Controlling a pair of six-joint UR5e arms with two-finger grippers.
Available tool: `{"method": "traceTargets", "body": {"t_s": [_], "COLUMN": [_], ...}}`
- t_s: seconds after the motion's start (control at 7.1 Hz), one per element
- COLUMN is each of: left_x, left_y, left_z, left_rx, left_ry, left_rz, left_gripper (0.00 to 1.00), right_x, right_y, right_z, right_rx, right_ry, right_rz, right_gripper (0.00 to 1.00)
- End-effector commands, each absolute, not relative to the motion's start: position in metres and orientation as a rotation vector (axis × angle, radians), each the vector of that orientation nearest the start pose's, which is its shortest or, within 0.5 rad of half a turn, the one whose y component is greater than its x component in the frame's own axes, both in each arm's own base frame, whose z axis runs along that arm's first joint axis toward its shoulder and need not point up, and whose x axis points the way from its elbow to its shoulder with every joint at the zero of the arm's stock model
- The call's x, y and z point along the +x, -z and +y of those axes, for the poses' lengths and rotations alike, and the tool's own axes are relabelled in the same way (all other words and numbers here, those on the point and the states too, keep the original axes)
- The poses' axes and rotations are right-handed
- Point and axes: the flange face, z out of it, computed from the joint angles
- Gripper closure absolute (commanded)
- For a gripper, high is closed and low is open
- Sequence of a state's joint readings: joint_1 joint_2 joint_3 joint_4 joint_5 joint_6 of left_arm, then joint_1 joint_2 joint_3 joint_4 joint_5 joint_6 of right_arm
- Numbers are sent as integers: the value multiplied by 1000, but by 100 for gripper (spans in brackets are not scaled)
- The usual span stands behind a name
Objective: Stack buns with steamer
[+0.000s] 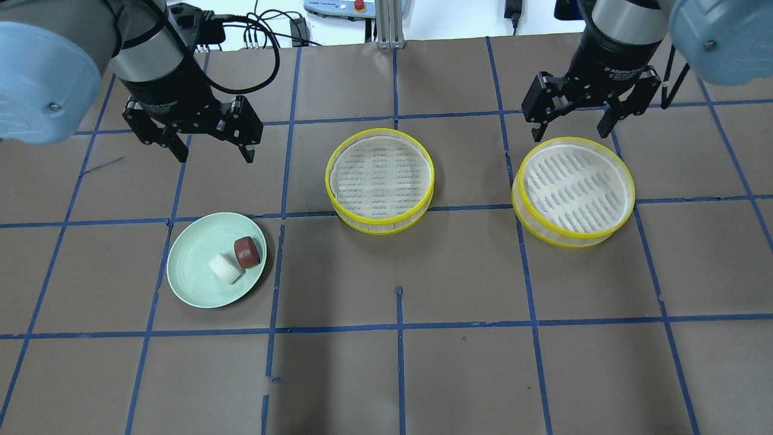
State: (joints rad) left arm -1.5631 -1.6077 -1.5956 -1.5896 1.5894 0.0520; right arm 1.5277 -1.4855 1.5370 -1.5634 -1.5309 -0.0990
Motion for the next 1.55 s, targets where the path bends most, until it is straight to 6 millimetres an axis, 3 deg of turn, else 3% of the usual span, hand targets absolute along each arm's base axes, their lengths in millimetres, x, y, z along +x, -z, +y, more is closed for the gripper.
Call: {"method": "traceTargets", "body": {"t_s": [0.0, 0.14, 0.28, 0.42, 0.56, 0.85, 0.99, 1.13, 1.27, 1.41], "left_x": [-86, -81, -72, -55, -30, -20, -18, -20, -19, -18], "left_y": [-380, -328, -279, -245, -224, -193, -192, -185, -187, -190], "left_z": [-503, -508, -513, -497, -482, -487, -495, -492, -492, -494], "left_rx": [170, 223, 227, 349, 365, 768, 871, 879, 881, 875], "left_ry": [-223, -248, -262, -378, -444, -518, -463, -483, -481, -468], "left_rz": [3133, 3129, 3123, 3103, 3094, 3015, 2983, 2987, 2982, 2981], "left_gripper": [4, 4, 4, 4, 5, 6, 7, 17, 67, 97], "right_x": [64, 40, 19, -7, -28, -56, -57, -57, -64, -66], "right_y": [-416, -383, -356, -335, -303, -261, -239, -223, -217, -215], "right_z": [-551, -576, -588, -596, -603, -591, -586, -585, -584, -584], "right_rx": [-170, -169, -184, -145, -174, -164, -156, -151, -127, -112], "right_ry": [-47, -19, -74, -114, -137, -126, -87, -96, -107, -113], "right_rz": [3098, 3106, 3118, 3150, 3172, 3171, 3180, 3174, 3172, 3173], "right_gripper": [0, 0, 0, 0, 1, 2, 2, 2, 3, 7]}}
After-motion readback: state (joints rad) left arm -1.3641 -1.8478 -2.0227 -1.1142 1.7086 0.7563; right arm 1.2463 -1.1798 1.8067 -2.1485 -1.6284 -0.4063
